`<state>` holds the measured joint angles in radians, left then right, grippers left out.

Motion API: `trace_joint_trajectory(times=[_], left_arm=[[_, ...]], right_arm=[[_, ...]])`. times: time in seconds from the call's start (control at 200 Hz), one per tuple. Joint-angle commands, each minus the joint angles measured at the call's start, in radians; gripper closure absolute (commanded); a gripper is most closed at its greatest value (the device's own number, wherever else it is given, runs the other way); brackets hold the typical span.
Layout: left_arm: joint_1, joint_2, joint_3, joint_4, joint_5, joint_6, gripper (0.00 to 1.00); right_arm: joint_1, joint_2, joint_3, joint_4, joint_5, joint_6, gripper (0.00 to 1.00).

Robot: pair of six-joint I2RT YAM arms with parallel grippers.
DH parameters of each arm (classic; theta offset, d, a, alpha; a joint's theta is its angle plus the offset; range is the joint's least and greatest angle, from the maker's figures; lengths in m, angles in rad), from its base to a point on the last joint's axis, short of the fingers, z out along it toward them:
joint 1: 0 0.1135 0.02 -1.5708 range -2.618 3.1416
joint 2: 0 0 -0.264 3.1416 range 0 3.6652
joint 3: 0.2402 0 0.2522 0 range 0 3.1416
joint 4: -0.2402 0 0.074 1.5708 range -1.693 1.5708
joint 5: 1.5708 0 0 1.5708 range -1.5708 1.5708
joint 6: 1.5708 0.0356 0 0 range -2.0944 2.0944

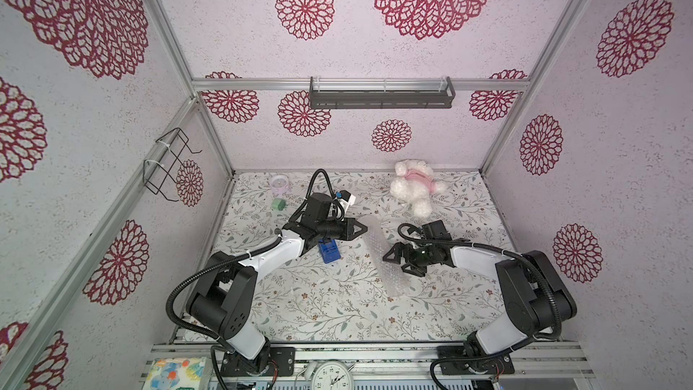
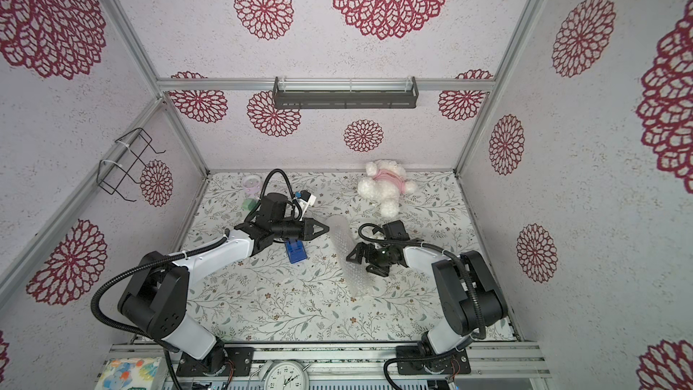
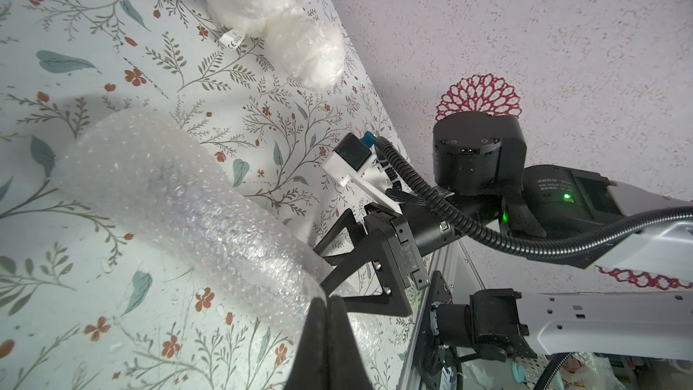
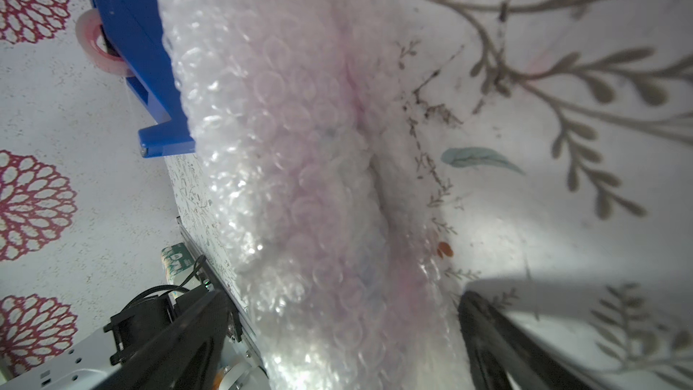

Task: Wrap wine bottles in bubble wrap
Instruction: Adjust the bubble wrap at the center of the board.

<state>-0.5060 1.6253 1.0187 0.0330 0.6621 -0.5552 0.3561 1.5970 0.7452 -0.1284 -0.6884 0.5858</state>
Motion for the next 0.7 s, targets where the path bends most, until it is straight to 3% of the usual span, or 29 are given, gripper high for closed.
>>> trace_joint_trajectory(times=[0.0,0.285,0.696], left_arm=[[-0.006,0.011,0.020,0.026,-0.009,-0.010,1.00],[-0.004,-0.020,-0.013,0.022,-0.028,-0.008,1.00],[0.047,-0.112,-0.114,0.031,-0.074,-0.038,1.00]], right_arm=[[0.006,0.052,-0.004,-0.068,0.003,-0.020,0.09],[0.051,0.096,0.048,-0.119,0.038,-0.031,0.24],[0.145,0.112,0.240,-0.313,0.255,-0.103,0.60]])
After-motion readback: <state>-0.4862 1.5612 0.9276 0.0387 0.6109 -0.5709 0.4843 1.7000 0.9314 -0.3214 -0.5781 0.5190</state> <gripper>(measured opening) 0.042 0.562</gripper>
